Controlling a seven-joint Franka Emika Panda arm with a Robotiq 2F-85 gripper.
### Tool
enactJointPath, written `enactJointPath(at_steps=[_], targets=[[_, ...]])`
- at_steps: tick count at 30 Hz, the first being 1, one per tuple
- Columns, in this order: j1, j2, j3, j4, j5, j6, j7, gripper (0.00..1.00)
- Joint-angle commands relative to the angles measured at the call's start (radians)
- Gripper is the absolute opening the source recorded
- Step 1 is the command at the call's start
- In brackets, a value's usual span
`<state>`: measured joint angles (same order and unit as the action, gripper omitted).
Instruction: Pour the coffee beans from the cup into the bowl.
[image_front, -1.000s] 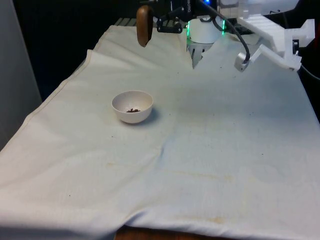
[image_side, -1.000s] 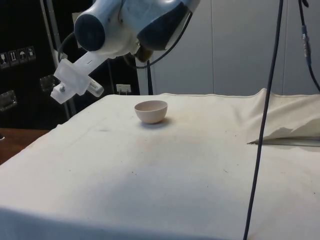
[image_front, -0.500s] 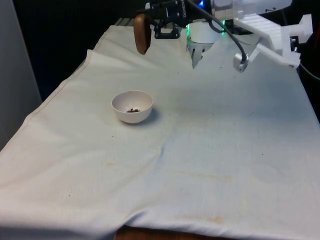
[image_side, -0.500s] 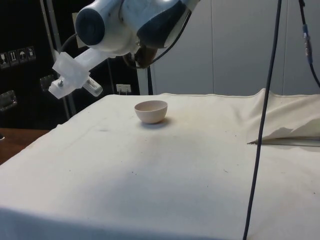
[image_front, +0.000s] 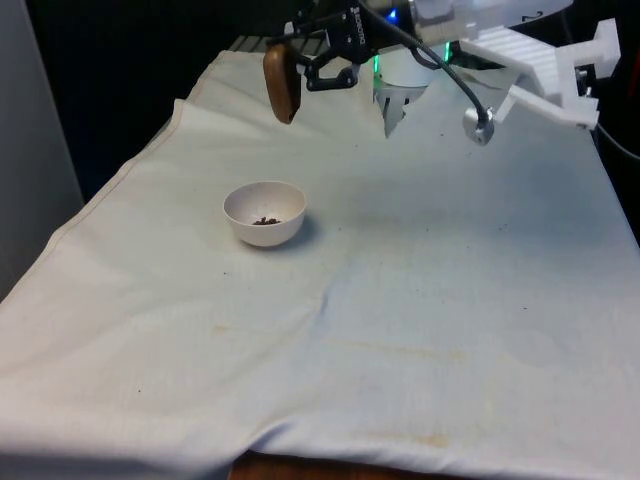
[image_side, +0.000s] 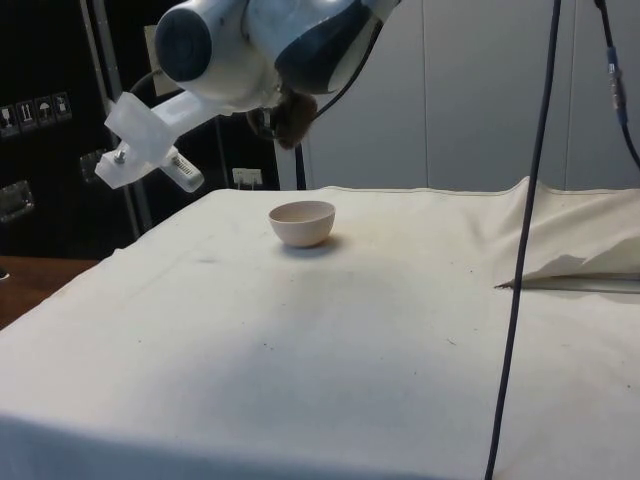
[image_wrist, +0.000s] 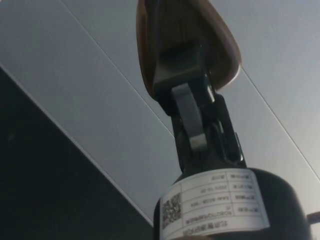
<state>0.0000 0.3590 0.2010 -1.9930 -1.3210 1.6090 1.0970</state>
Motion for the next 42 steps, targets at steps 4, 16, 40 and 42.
enactJointPath(at_steps=[4,16,40,42], targets=[[-0.011,-0.009,-0.006,-0.008,0.024,0.053,-0.005,0.01],[-0.018,-0.010,-0.026,-0.010,0.056,0.113,-0.008,0.01],[-0.032,-0.008,-0.076,-0.010,0.136,0.257,-0.007,0.01],[-0.032,-0.007,-0.083,-0.010,0.147,0.275,-0.007,0.01]])
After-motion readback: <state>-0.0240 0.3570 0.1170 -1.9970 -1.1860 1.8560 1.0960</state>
